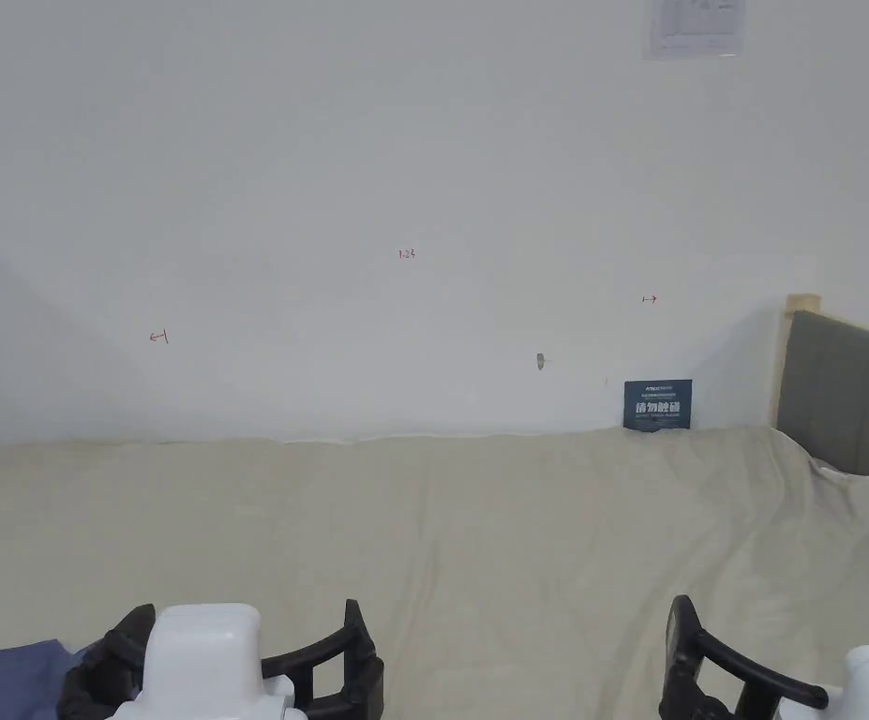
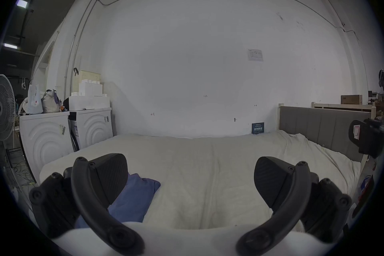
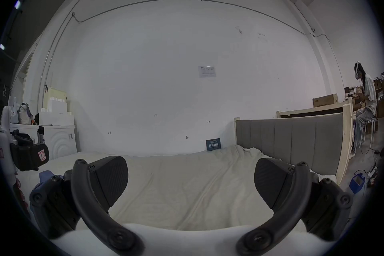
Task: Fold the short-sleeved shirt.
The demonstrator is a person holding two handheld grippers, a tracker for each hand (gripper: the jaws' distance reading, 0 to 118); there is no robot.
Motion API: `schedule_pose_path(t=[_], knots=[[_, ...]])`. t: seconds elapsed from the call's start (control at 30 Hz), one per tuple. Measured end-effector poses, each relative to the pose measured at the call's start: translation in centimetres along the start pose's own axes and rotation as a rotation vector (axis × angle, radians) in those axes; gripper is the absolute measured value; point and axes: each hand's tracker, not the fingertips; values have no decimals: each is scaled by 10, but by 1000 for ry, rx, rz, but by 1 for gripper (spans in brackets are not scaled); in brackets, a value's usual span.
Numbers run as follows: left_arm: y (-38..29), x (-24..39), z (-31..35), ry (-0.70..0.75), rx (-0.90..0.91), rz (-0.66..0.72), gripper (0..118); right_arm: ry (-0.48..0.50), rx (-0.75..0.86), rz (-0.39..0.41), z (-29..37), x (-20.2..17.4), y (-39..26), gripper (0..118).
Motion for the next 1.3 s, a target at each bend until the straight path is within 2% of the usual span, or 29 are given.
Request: schedule_pose_path(t=[0.17,0.47,0.87,1.3], knots=[[-1,1,-2,-7,-24,13,118,-7,-8,32,0,-1,0,118],[-5,-6,-5,0,-50,76,118,39,3,62,3,-5,-1,118],[-2,-1,-6,-3,-33,47,118,64,32,113,4,-13,-1,118],[0,3,-10,-24,-54,30,118,51,-15,80,0,-10,1,118]])
